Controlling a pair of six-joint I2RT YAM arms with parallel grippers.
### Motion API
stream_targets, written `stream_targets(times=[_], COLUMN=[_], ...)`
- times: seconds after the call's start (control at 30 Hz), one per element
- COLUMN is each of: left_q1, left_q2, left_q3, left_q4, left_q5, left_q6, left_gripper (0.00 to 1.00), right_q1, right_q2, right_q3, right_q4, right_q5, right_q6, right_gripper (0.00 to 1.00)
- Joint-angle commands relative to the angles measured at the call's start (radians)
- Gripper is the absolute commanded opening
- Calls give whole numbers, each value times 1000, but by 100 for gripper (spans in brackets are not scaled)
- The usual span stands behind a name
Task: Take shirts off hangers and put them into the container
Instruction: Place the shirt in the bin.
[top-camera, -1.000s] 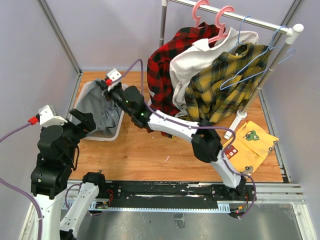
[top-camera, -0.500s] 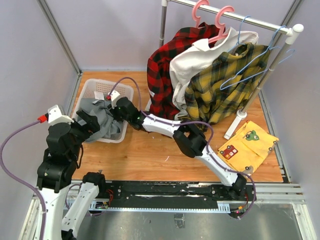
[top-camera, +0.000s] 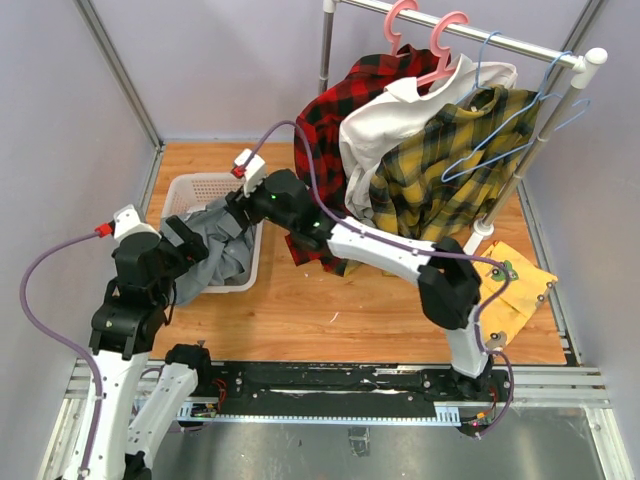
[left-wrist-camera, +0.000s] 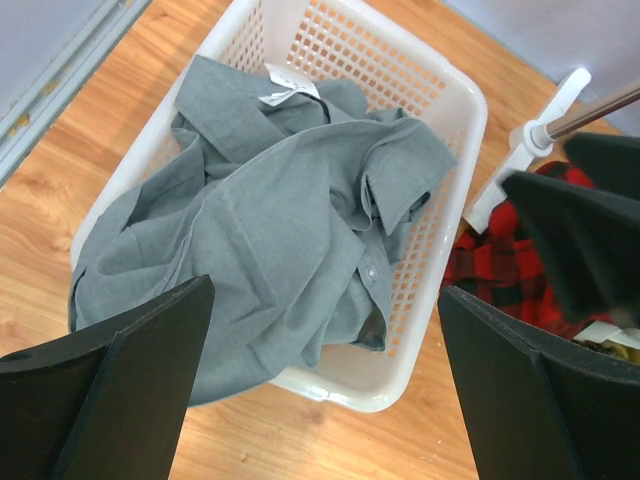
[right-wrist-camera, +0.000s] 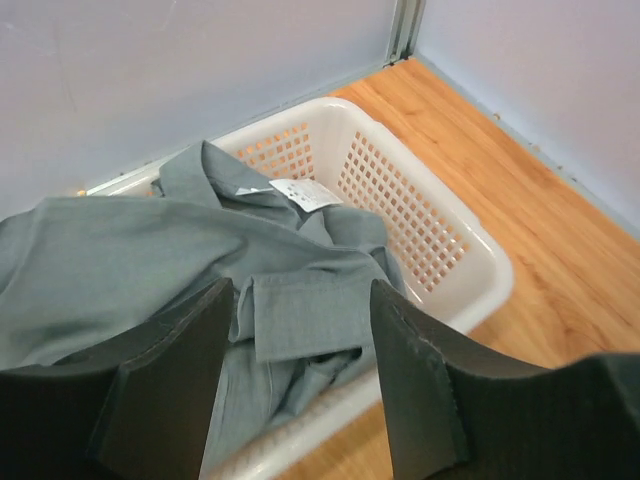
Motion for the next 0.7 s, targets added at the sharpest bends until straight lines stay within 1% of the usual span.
stream_targets(times=[0.0, 0.13, 0.2, 0.33, 0.47, 0.57, 0.67], left_q1=[-6, -6, -6, -4, -4, -4, -4], left_q2=[52, 127, 143, 124, 121, 102, 78], left_q3=[-14, 4, 20, 11, 13, 4, -23], left_q4=[56, 69, 65, 87, 58, 35, 51], left_q5=[-24, 39, 32, 6, -6, -30, -31], left_q6=[-31, -88, -116, -149, -159, -169, -174], left_gripper=[100, 100, 100, 100, 100, 100, 100], right_q1=[-10, -10, -10, -10, -10, -10, -10], right_q2=[-155, -302, -370, -484, -592, -700, -802], right_q3=[-179, -354, -444, -571, -689, -800, -885], right_q4=[85, 77, 80, 29, 3, 17, -2], right_q5=[-51, -118, -140, -182, -236, -236, -218], right_q6=[-19, -2, -1, 3, 14, 41, 43], right_gripper=[59, 63, 65, 69, 70, 71, 71])
